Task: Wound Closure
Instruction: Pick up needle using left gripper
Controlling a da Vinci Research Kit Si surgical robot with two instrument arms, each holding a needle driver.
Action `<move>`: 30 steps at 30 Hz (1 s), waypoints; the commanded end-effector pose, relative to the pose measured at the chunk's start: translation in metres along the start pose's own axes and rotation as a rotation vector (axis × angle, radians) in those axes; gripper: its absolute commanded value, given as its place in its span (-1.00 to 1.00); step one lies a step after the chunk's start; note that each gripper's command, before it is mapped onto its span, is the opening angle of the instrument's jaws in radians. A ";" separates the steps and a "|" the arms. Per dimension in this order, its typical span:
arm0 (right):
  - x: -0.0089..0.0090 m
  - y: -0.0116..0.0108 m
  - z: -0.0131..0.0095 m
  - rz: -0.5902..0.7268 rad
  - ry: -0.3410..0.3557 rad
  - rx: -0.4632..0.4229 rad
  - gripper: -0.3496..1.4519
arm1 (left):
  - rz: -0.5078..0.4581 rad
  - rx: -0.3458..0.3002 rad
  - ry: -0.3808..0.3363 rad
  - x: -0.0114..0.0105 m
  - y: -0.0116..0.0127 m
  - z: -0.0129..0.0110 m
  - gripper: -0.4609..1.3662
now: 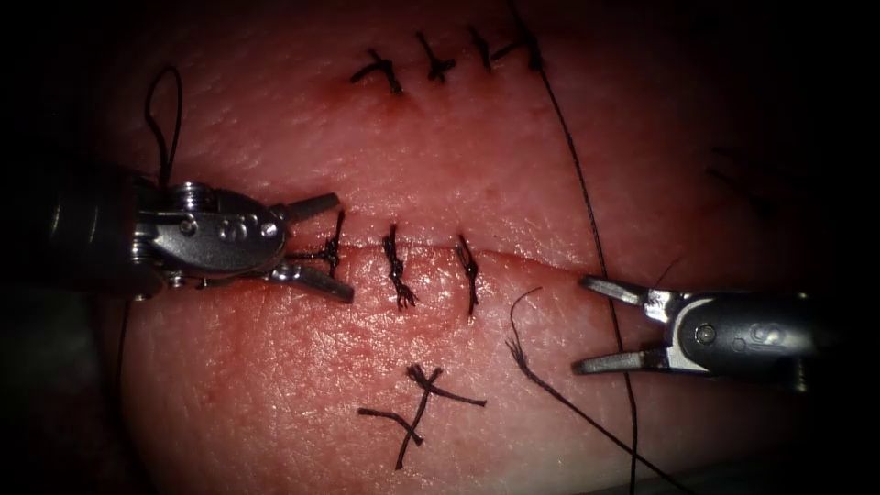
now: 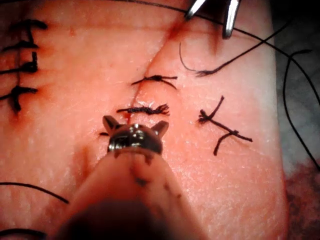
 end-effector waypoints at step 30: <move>-0.0003 -0.0003 0.0005 -0.005 -0.016 0.015 0.94 | -0.099 0.158 0.093 -0.0070 -0.0065 -0.0110 0.42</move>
